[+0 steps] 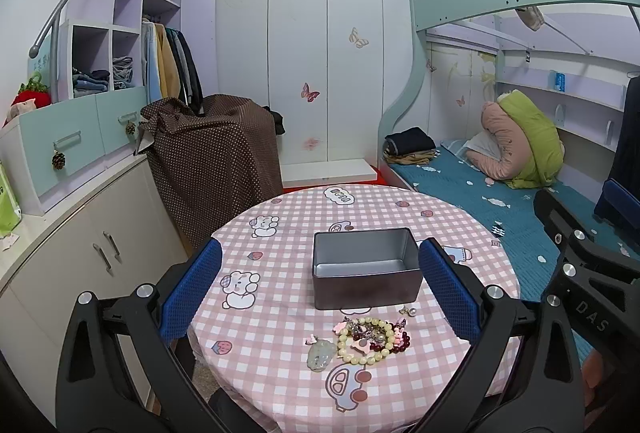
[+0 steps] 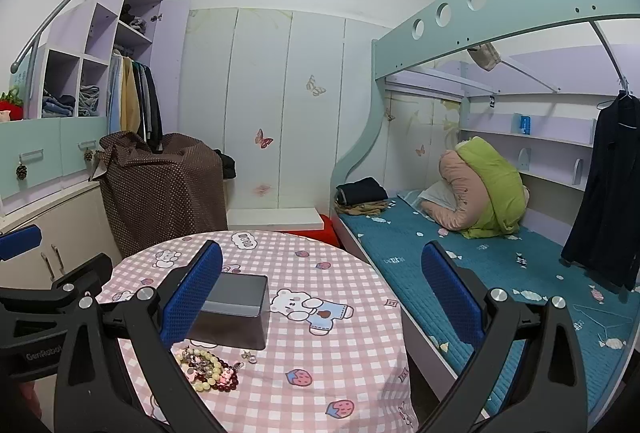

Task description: Organize jewelry

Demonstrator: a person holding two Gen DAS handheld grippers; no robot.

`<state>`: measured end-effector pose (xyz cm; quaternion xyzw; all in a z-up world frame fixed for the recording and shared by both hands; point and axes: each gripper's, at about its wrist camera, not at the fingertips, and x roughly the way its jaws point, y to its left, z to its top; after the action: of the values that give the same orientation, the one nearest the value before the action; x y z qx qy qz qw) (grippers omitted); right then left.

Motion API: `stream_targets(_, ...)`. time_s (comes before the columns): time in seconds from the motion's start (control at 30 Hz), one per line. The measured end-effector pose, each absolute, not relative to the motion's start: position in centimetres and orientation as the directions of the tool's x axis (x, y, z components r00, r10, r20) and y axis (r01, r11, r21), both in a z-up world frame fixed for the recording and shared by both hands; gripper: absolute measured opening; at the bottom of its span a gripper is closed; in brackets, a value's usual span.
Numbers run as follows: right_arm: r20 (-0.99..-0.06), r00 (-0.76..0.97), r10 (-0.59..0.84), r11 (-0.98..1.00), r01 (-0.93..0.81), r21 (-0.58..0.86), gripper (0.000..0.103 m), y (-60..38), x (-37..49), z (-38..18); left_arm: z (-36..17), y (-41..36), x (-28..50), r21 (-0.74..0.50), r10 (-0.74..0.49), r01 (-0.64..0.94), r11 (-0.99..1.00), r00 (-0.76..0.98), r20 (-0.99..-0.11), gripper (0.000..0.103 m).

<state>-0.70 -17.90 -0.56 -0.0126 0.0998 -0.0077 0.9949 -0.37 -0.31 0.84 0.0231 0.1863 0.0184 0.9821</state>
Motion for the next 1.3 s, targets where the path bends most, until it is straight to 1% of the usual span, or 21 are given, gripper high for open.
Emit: stream_targets(1.3, -0.219, 0.976, 0.024, 1.0, -0.024, -0.001, 0.096, -18.0, -0.67, -0.73, 0.25, 0.62, -0.5, 0.043, 0.053, -0.039, 0.998, 0.926, -0.374, 0.098)
